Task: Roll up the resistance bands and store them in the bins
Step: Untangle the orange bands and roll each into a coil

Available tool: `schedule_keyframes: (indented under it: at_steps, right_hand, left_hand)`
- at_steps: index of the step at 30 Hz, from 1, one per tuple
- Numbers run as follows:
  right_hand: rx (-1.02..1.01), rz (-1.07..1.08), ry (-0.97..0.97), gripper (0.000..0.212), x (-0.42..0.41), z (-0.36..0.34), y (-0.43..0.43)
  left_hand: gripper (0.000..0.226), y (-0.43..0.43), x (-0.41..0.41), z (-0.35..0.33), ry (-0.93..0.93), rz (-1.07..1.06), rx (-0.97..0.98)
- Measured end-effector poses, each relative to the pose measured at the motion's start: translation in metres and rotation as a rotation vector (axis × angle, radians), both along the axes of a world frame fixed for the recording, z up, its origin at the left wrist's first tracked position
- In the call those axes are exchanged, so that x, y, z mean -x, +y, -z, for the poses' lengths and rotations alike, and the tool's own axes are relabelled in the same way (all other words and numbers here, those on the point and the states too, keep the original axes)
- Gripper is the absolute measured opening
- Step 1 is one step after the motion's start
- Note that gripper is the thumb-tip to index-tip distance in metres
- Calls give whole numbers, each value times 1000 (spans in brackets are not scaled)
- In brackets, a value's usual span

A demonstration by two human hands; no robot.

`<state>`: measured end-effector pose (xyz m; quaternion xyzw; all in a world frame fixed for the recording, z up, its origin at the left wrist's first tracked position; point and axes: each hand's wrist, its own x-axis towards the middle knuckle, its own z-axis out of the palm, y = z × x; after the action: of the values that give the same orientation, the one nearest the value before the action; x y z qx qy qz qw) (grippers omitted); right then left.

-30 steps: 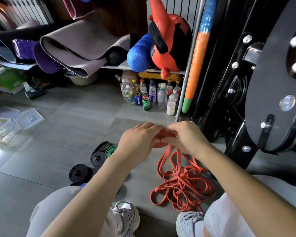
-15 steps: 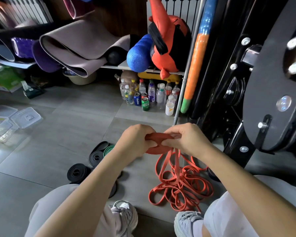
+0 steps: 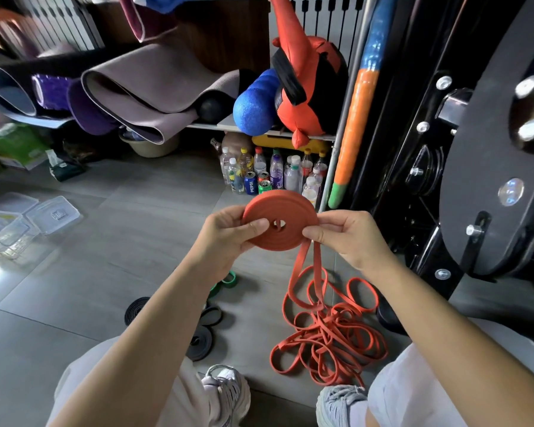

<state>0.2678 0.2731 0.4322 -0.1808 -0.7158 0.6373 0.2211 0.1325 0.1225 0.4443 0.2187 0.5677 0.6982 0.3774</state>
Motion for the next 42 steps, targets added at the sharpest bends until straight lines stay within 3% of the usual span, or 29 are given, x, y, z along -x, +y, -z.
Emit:
schedule_keyframes:
  at_steps: [6,8,9,11,13,15,18,22,29,34,39,41,42]
  right_hand:
    - [98,51,74,19,4,-2,-5]
    - [63,62,55,19,4,0,-3]
    - [22,60,31,20,4,1,-1]
    - [-104,54,-67,21,4,6,0]
    - [-330,38,-225,16,5,12,0]
    - [-522,-6,-350,17,5,17,-4]
    - [-623,-74,-402,14,5,18,-9]
    - [-576,-115,-416,14,5,16,-11]
    - [-370,-91,-360,21,6,17,1]
    - [-158,-61,-214,22,5,7,2]
    - [-78,1,-98,22,7,2,-3]
    - [-96,20,-91,23,7,3,-3]
    - [-126,22,-106,22,7,4,-3]
  left_hand:
    - [35,4,-11,6,-238,23,-71]
    - [33,5,-12,9,-176,35,40]
    - [36,6,-11,10,20,27,181]
    - [58,7,-10,14,603,-7,526]
    - [83,6,-15,16,1053,-10,672]
    - [82,8,-22,18,1297,75,680]
    - [41,11,-28,23,1387,208,774]
    - [22,12,-28,20,1320,219,832]
    - [18,3,-12,6,1161,65,594]
    - [12,0,-2,-1,830,-44,444]
    - [19,-3,-4,-5,199,-66,110]
    - [19,-3,-6,-5,101,-12,102]
    - [18,-2,-6,-4,164,1,180]
